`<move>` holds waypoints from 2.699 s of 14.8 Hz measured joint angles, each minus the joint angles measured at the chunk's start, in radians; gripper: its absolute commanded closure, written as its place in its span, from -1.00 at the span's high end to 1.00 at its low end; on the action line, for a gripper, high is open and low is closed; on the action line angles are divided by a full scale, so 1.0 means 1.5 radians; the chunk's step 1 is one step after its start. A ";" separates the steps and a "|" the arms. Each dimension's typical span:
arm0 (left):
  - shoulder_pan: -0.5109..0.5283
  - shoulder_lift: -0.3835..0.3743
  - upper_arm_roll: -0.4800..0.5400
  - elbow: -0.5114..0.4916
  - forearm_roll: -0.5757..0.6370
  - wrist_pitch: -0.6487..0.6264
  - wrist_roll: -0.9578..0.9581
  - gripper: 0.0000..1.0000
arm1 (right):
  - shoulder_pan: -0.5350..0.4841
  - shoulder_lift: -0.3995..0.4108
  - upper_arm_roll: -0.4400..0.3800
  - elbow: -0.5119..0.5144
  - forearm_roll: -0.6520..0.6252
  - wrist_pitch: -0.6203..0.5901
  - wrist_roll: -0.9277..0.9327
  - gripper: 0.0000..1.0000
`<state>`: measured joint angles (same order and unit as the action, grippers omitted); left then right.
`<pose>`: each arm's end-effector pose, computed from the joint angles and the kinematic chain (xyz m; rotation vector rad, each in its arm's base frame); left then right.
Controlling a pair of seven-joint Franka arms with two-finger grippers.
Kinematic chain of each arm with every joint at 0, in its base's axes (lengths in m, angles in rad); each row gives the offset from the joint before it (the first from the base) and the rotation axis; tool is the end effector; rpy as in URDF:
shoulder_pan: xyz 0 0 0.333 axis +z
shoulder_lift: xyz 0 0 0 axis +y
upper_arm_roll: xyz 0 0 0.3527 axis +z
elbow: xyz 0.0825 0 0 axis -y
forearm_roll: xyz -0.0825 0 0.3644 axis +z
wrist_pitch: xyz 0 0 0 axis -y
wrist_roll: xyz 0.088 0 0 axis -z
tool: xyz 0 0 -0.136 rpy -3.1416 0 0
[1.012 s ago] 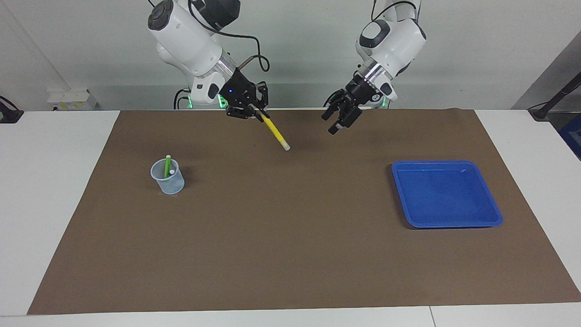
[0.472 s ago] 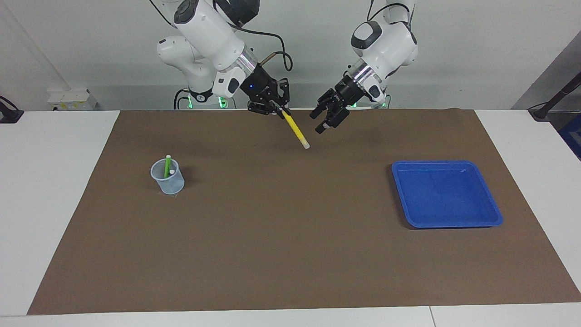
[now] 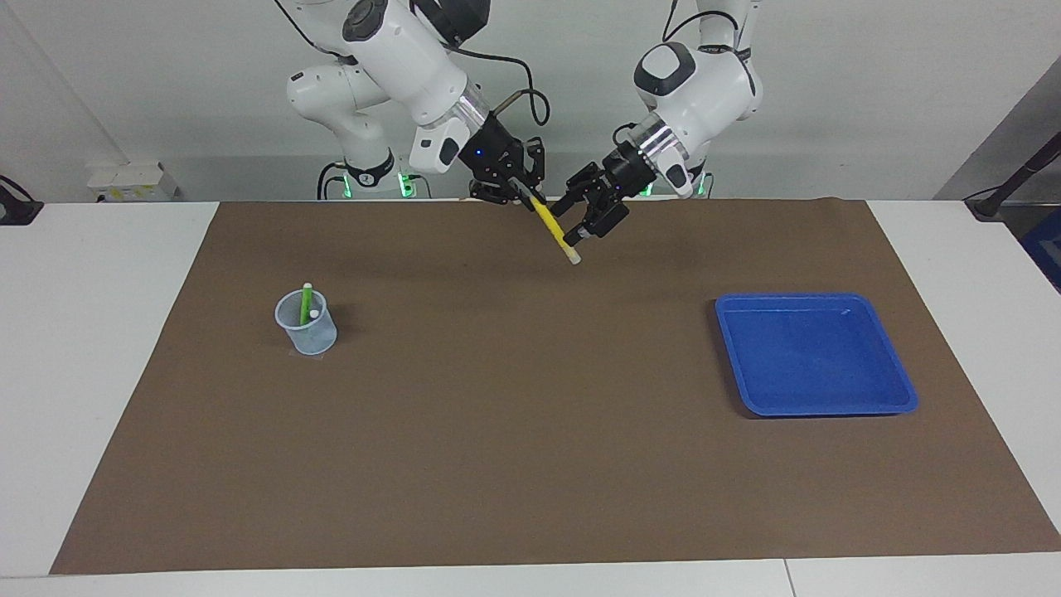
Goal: Right arm passes pens to left for tray arrangement
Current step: 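Lift the yellow pen with the right gripper while the left gripper approaches, then close the left gripper on the yellow pen held by the right gripper, then carry the yellow pen to the tray with the left gripper while the right gripper returns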
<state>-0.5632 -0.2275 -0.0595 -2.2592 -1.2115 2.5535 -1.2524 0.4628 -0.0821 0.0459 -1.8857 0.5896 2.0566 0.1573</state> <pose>0.4109 -0.2999 0.5341 1.6057 1.5115 -0.5331 0.4578 0.3067 0.5906 -2.5360 -0.1745 -0.0690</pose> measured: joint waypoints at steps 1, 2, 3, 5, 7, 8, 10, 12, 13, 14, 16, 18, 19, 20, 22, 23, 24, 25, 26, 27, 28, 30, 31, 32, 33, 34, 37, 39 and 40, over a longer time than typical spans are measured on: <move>-0.006 0.002 0.000 0.000 -0.027 0.000 0.026 0.91 | 0.001 0.000 0.000 0.000 0.000 0.001 0.000 -1.00; -0.012 0.004 -0.001 0.000 -0.042 0.000 0.039 0.90 | 0.001 0.000 0.000 0.000 0.000 0.002 0.000 -1.00; -0.016 0.006 -0.001 0.000 -0.047 -0.001 0.044 0.90 | 0.001 0.000 0.000 0.000 0.000 0.002 0.000 -1.00; -0.019 0.006 0.000 0.001 -0.047 -0.013 0.048 0.85 | 0.001 0.000 -0.001 0.000 0.000 0.004 0.000 -1.00; -0.017 0.006 0.006 0.002 -0.047 -0.040 0.060 0.76 | 0.001 0.000 -0.001 0.000 0.000 0.012 0.000 -1.00; -0.013 0.006 0.009 0.002 -0.046 -0.057 0.070 0.75 | 0.001 0.000 -0.001 0.000 0.000 0.017 0.000 -1.00; -0.008 0.006 0.015 0.005 -0.039 -0.080 0.084 0.75 | 0.002 0.000 0.000 0.000 0.000 0.019 0.000 -1.00; -0.002 0.006 0.016 0.008 -0.036 -0.090 0.087 0.59 | 0.002 0.000 0.000 -0.001 0.000 0.018 -0.002 -1.00; 0.002 0.006 0.016 0.010 -0.034 -0.092 0.088 0.46 | 0.002 0.000 0.000 -0.001 0.000 0.018 -0.004 -1.00; 0.005 0.006 0.016 0.013 -0.030 -0.094 0.088 0.35 | 0.002 0.000 0.000 -0.001 0.000 0.015 -0.006 -1.00; 0.006 0.006 0.017 0.017 -0.023 -0.095 0.089 0.11 | 0.002 0.000 -0.001 -0.002 0.000 0.007 -0.011 -1.00; 0.006 0.006 0.017 0.022 -0.015 -0.095 0.090 -0.12 | 0.002 0.000 -0.001 -0.003 0.000 0.004 -0.022 -1.00; 0.006 0.006 0.018 0.024 -0.006 -0.095 0.090 -0.17 | 0.002 0.000 -0.001 -0.003 0.000 0.004 -0.024 -1.00; 0.007 0.006 0.018 0.026 0.001 -0.095 0.090 -0.22 | 0.001 0.000 -0.001 -0.004 0.000 0.004 -0.025 -1.00; 0.007 0.006 0.018 0.027 0.019 -0.095 0.090 -0.41 | 0.001 0.000 -0.001 -0.004 0.000 0.004 -0.026 -1.00; 0.007 0.006 0.018 0.028 0.023 -0.095 0.092 -0.65 | 0.001 0.000 -0.001 -0.004 0.000 0.004 -0.026 -1.00; 0.007 0.006 0.018 0.028 0.025 -0.094 0.094 -0.85 | 0.002 0.000 -0.001 -0.004 0.000 0.002 -0.026 -1.00; 0.007 0.006 0.018 0.028 0.030 -0.098 0.100 -1.00 | 0.001 0.000 -0.002 -0.004 -0.001 0.004 -0.026 -1.00; 0.007 0.007 0.017 0.028 0.031 -0.100 0.103 -1.00 | 0.001 -0.001 -0.002 -0.004 -0.001 0.002 -0.027 -1.00; 0.007 0.007 0.017 0.028 0.031 -0.100 0.104 -1.00 | 0.001 -0.001 -0.003 -0.004 -0.001 0.002 -0.027 -1.00; 0.007 0.007 0.017 0.029 0.032 -0.100 0.105 -1.00 | 0.001 -0.001 -0.003 -0.004 -0.001 0.002 -0.027 -1.00; 0.007 0.007 0.017 0.029 0.032 -0.101 0.105 -1.00 | 0.001 -0.001 -0.003 -0.004 -0.001 0.002 -0.027 -1.00; 0.007 0.007 0.017 0.029 0.032 -0.101 0.105 -1.00 | 0.001 -0.001 -0.003 -0.004 -0.001 0.002 -0.027 -1.00; 0.007 0.007 0.017 0.029 0.033 -0.101 0.105 -1.00 | 0.001 -0.001 -0.003 -0.004 -0.001 0.002 -0.027 -0.56; 0.007 0.007 0.017 0.029 0.034 -0.101 0.105 -1.00 | 0.001 -0.001 -0.003 -0.004 -0.001 0.002 -0.027 0.09; 0.007 0.007 0.017 0.029 0.036 -0.102 0.105 -1.00 | 0.001 -0.001 -0.003 -0.004 -0.001 0.002 -0.027 0.54; 0.007 0.007 0.017 0.030 0.068 -0.104 0.105 -1.00 | 0.000 -0.001 -0.003 -0.004 -0.001 0.004 -0.026 1.00; 0.007 0.007 0.018 0.030 0.127 -0.112 0.106 -1.00 | -0.003 -0.001 -0.006 -0.004 -0.002 0.005 -0.027 1.00; 0.008 0.007 0.018 0.030 0.159 -0.121 0.109 -1.00 | -0.010 -0.001 -0.007 -0.004 -0.009 0.005 -0.032 1.00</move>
<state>-0.5512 -0.2173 -0.0325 -2.2136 -0.9730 2.3721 -1.0884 0.4482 -0.0833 0.0358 -1.8921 0.5760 2.0645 0.1089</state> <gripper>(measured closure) 0.811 0.339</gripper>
